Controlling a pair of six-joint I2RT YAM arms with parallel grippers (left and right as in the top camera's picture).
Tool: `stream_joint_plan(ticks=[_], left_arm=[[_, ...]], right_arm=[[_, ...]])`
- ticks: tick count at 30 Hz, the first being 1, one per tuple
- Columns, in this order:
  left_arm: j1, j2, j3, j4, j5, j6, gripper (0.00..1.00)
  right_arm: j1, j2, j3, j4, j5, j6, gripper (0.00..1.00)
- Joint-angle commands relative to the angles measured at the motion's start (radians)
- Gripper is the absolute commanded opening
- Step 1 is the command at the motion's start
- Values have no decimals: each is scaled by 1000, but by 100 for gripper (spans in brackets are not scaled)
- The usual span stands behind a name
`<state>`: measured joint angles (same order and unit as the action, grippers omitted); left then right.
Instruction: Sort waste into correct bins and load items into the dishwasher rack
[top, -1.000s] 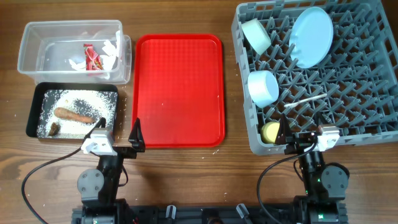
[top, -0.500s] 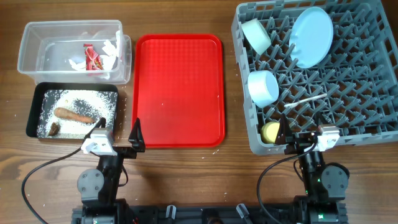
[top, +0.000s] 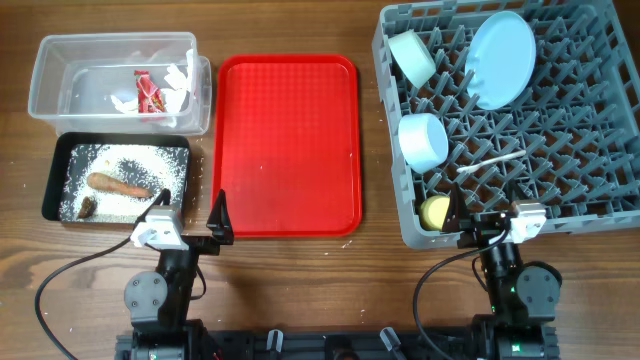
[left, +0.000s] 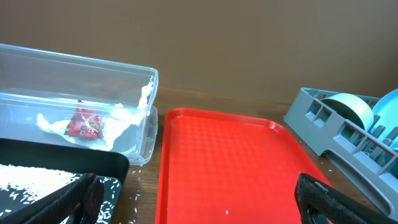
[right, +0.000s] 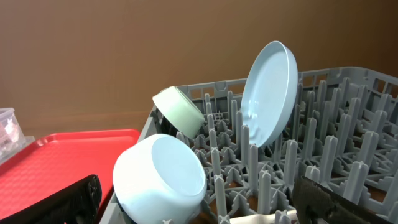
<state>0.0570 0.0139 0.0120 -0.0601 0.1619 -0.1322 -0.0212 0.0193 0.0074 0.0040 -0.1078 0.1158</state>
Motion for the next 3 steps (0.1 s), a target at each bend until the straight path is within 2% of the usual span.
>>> stream_joint_plan(ticks=[1, 3], left_arm=[[-5, -7, -6, -1, 12, 1, 100], [-5, -7, -6, 0, 12, 1, 100]], right_arm=[[3, -8, -2, 2, 10, 18, 100], [3, -8, -2, 2, 9, 17, 100]])
